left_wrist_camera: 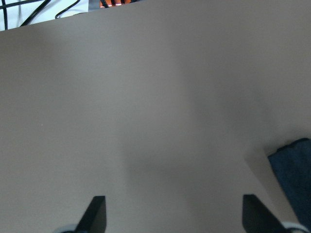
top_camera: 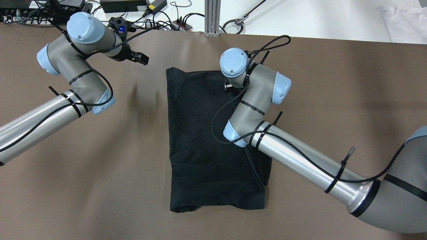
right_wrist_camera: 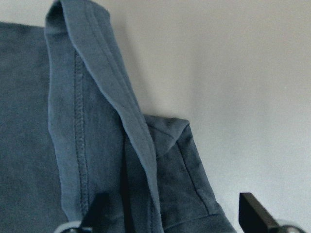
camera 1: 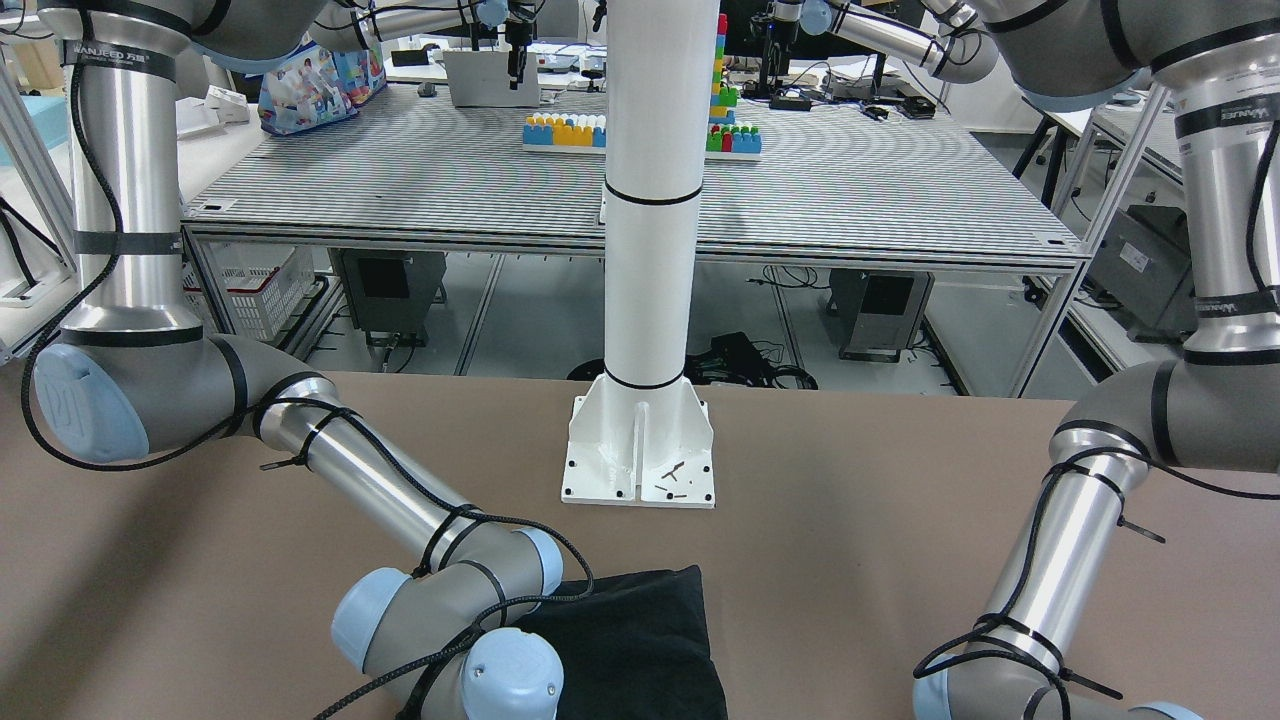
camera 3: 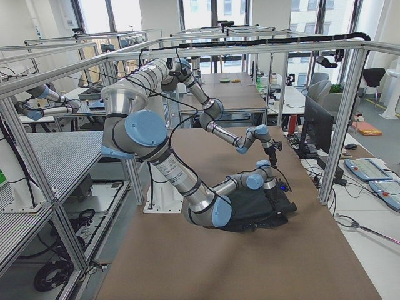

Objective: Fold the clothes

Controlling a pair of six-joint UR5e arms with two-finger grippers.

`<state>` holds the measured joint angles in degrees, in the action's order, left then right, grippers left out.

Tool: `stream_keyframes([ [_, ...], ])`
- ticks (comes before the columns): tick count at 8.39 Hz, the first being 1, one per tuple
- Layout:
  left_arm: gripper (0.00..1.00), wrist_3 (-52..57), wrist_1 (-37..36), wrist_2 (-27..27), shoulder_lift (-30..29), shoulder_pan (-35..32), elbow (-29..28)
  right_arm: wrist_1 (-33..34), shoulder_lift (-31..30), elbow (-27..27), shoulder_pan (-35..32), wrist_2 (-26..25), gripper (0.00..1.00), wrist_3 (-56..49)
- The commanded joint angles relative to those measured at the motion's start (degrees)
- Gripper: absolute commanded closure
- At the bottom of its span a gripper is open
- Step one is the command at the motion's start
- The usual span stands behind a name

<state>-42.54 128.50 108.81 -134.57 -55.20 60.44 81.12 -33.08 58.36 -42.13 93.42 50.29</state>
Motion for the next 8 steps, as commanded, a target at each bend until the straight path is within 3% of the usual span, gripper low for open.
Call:
stream_keyframes([
  [1, 0.00, 0.0, 0.0, 0.0, 0.0, 0.0, -0.1, -4.6, 0.6, -5.1, -2.9, 0.1, 0.06, -1.5],
  [4, 0.00, 0.1, -0.1, 0.0, 0.0, 0.0, -0.1, -4.7, -2.4, -5.3, -7.3, 0.1, 0.06, -8.3],
  [6, 0.00, 0.2, -0.1, 0.0, 0.0, 0.0, -0.1, -3.9, -2.6, 0.8, -6.8, 3.8, 0.06, -8.2],
  [8, 0.00, 0.3, -0.2, 0.0, -0.1, 0.0, -0.2, 2.7, -2.3, 8.7, -1.9, 5.9, 0.06, -2.3],
])
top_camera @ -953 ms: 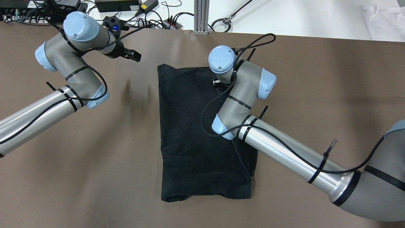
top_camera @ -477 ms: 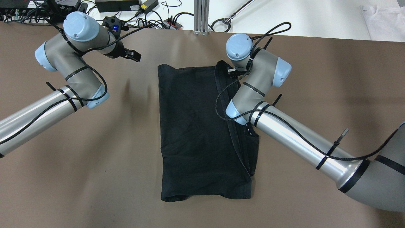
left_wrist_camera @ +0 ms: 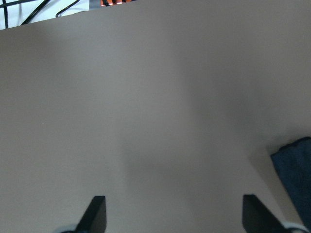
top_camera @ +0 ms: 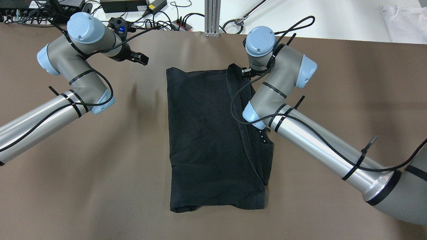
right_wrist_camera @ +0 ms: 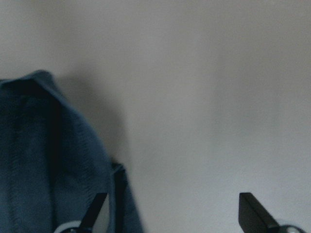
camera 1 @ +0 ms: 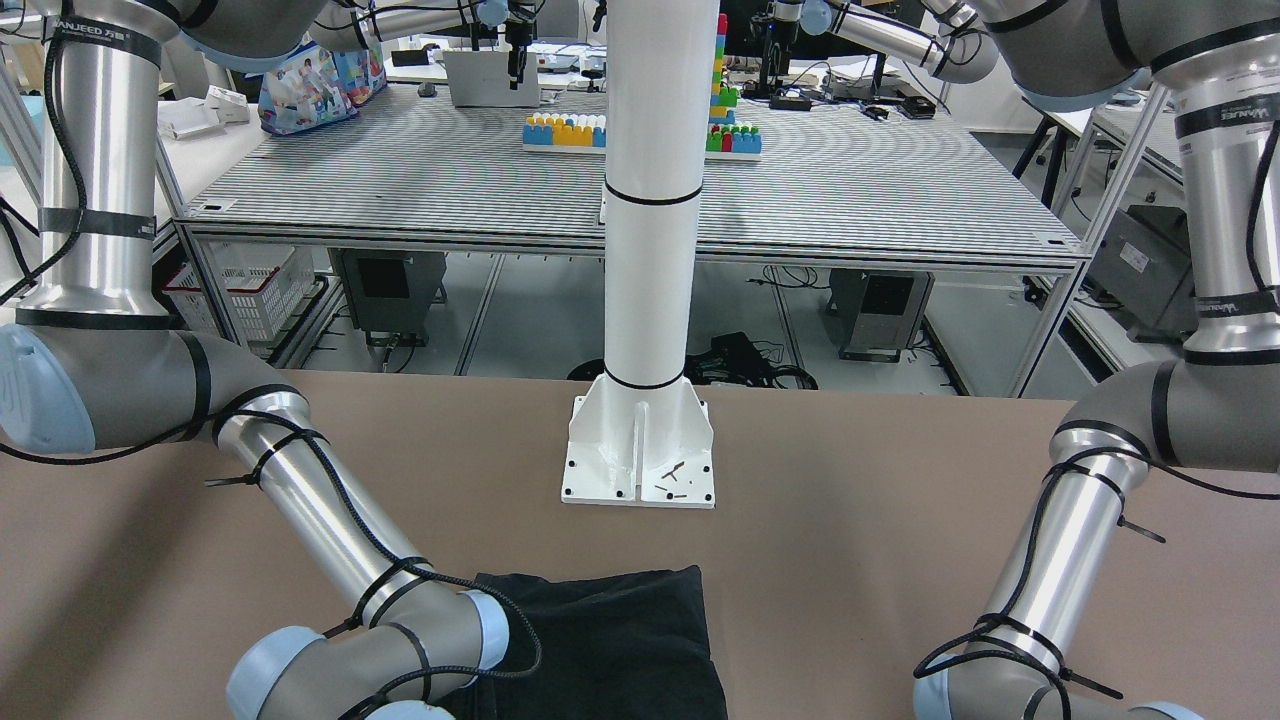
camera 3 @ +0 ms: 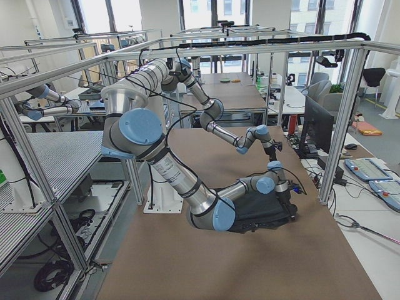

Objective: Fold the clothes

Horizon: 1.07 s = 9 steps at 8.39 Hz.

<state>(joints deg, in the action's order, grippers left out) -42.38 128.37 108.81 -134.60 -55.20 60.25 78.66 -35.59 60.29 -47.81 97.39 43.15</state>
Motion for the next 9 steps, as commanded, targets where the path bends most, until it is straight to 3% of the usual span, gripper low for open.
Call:
stream_keyframes([
  [1, 0.00, 0.0, 0.0, 0.0, -0.1, 0.0, 0.0, 7.9, 0.3, 9.6, 7.3, 1.8, 0.06, 8.5],
  [4, 0.00, 0.0, 0.0, 0.0, -0.1, 0.1, -0.1, 21.5, -2.4, 21.4, 16.0, 1.2, 0.06, 11.8],
  [9, 0.00, 0.0, 0.0, 0.0, 0.1, 0.0, 0.0, 22.2, -16.0, 31.8, 17.8, -1.7, 0.08, 3.5],
])
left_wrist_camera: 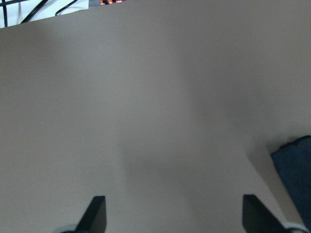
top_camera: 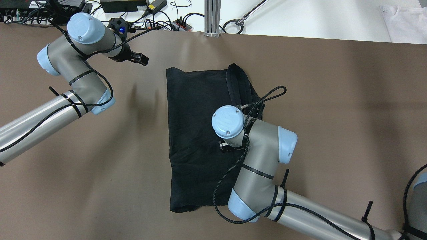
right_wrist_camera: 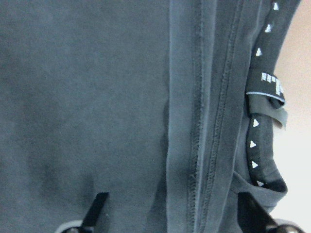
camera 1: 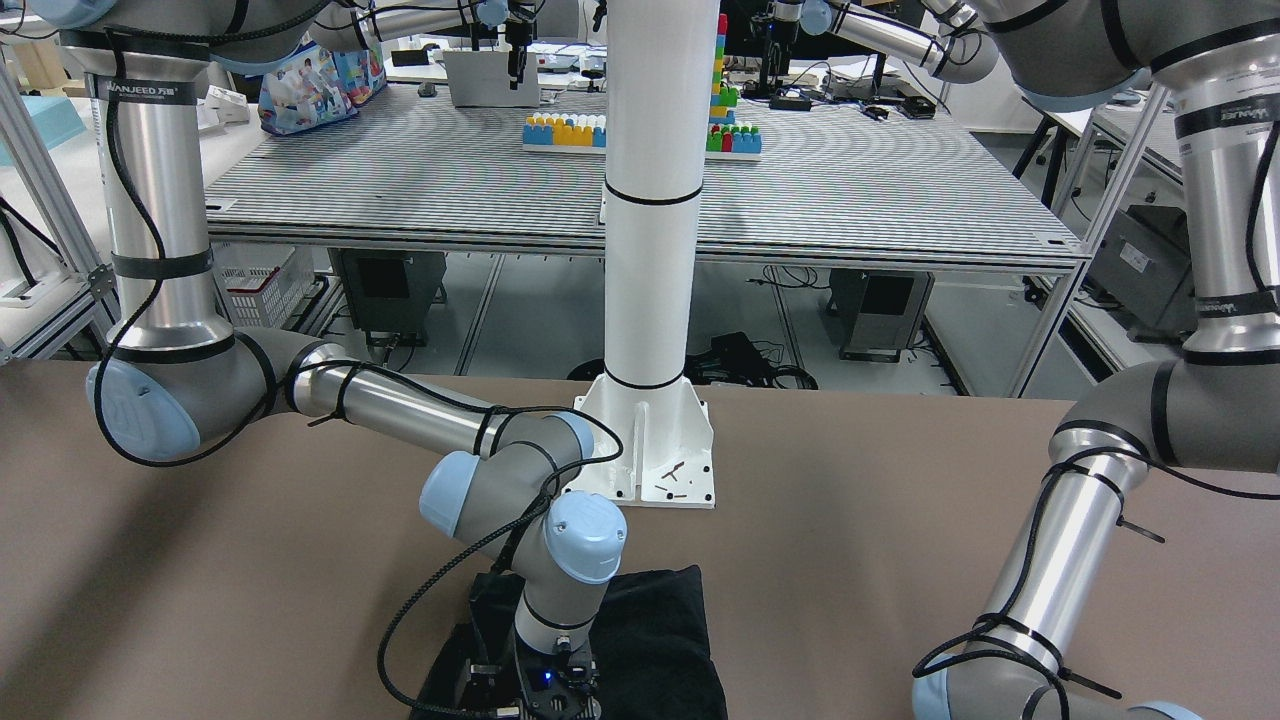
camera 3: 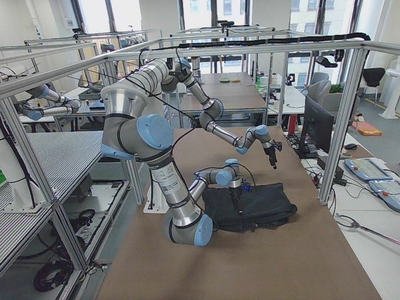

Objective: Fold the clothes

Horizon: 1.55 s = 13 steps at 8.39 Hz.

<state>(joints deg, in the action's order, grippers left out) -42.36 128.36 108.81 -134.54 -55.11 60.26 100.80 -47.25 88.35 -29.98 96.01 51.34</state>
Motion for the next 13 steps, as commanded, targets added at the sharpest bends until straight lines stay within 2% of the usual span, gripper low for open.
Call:
stream_keyframes([
  [1, 0.00, 0.0, 0.1, 0.0, 0.1, -0.1, 0.0, 0.1, -4.3, 3.8, 0.2, -1.3, 0.10, -5.4],
  [3, 0.00, 0.0, 0.1, 0.0, 0.2, -0.1, 0.0, 0.1, -4.3, 4.4, 0.2, -1.3, 0.16, -5.4],
  [5, 0.00, 0.0, 0.1, 0.0, 0.2, -0.1, 0.1, 0.1, -4.5, 4.4, 0.2, -1.3, 0.34, -5.4],
  [6, 0.00, 0.0, 0.1, 0.0, 0.1, -0.1, 0.0, 0.1, -4.6, 4.4, 0.5, -1.4, 0.36, -5.4],
  [9, 0.00, 0.0, 0.1, 0.0, 0.1, 0.2, 0.0, 0.2, -3.5, 4.4, 1.6, -1.3, 0.33, -5.2],
  [10, 0.00, 0.0, 0.1, 0.0, 0.1, 0.2, 0.0, 0.2, -3.5, 4.4, 1.8, -1.3, 0.36, -5.2],
  [12, 0.00, 0.0, 0.1, 0.0, 0.1, 0.3, 0.0, 0.2, -3.6, 4.5, 1.7, -1.3, 0.69, -5.2],
  [13, 0.00, 0.0, 0.1, 0.0, 0.1, 0.3, 0.0, 0.2, -3.7, 4.5, 1.7, -1.3, 0.82, -5.2],
])
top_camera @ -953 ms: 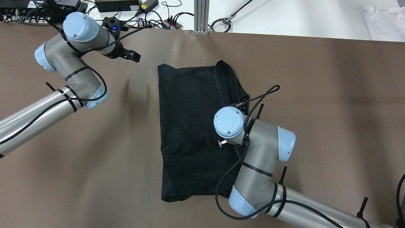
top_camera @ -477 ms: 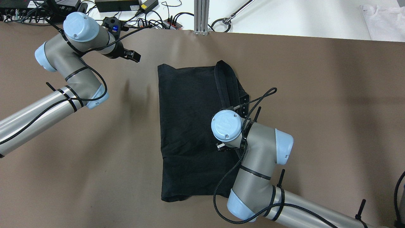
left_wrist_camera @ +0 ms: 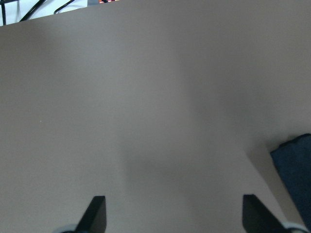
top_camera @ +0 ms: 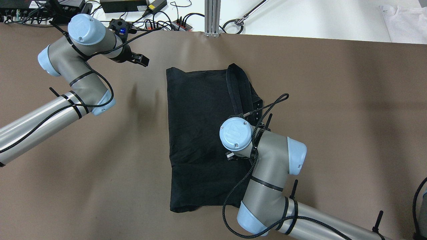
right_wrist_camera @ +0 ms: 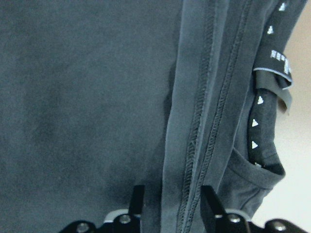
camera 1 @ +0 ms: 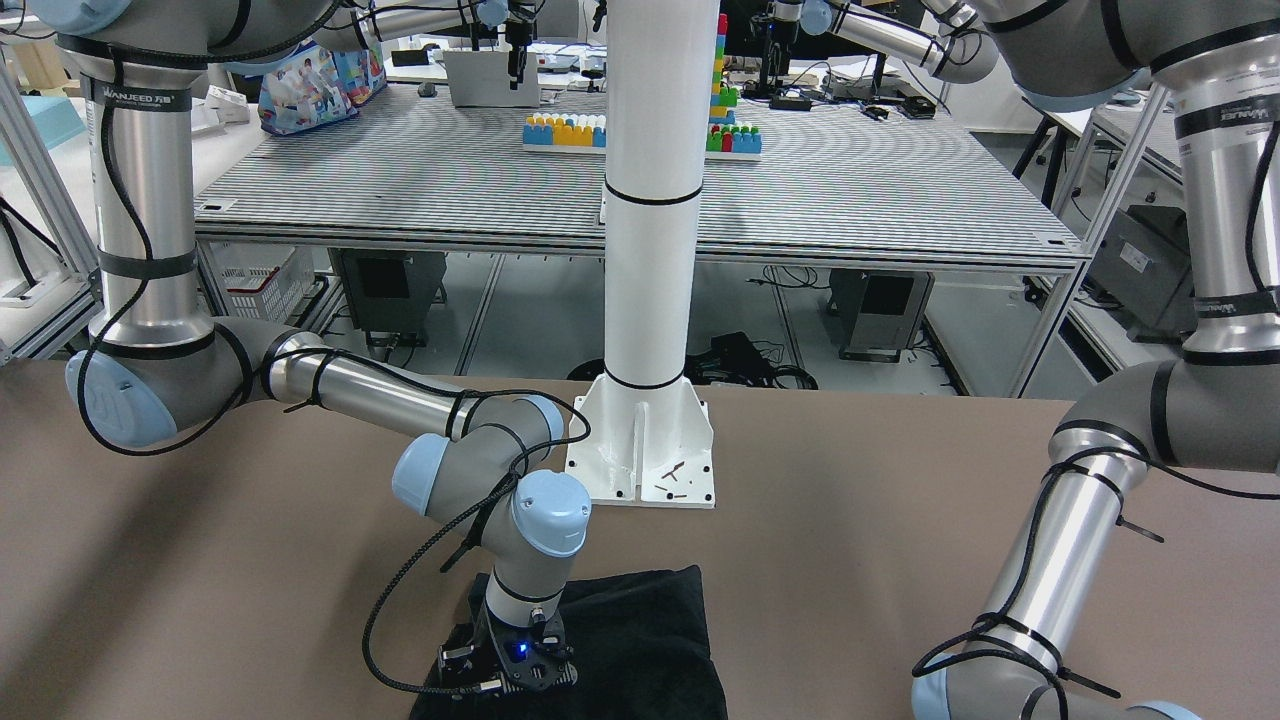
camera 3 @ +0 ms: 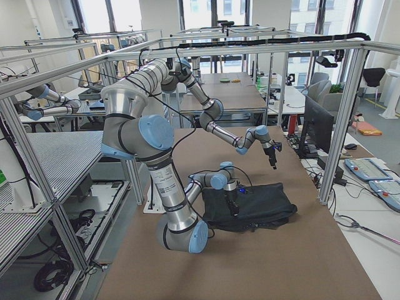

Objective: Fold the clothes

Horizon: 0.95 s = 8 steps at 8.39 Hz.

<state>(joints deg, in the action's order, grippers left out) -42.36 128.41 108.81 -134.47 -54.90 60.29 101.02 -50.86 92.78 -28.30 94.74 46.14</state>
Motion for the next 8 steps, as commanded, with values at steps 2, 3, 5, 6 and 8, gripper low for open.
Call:
stream_keyframes([
  [2, 0.00, 0.0, 0.0, 0.0, 0.0, 0.1, 0.0, 0.1, -0.7, 2.2, -0.3, 0.1, 0.93, -0.2],
  [3, 0.00, 0.0, 0.0, 0.0, 0.0, 0.1, 0.0, 0.1, -0.7, 2.3, -0.3, 0.2, 0.99, -0.2],
  [5, 0.00, 0.0, 0.0, 0.0, 0.0, 0.1, 0.0, 0.1, -0.8, 2.3, -0.4, 0.1, 1.00, -0.2],
  [6, 0.00, 0.0, 0.0, 0.0, 0.0, 0.1, 0.0, 0.1, -1.7, 2.4, -0.5, 0.0, 1.00, -0.2],
  [8, 0.00, 0.0, 0.0, 0.0, 0.0, 0.1, 0.0, -0.1, -6.7, 5.6, -0.5, -0.1, 1.00, -0.3],
])
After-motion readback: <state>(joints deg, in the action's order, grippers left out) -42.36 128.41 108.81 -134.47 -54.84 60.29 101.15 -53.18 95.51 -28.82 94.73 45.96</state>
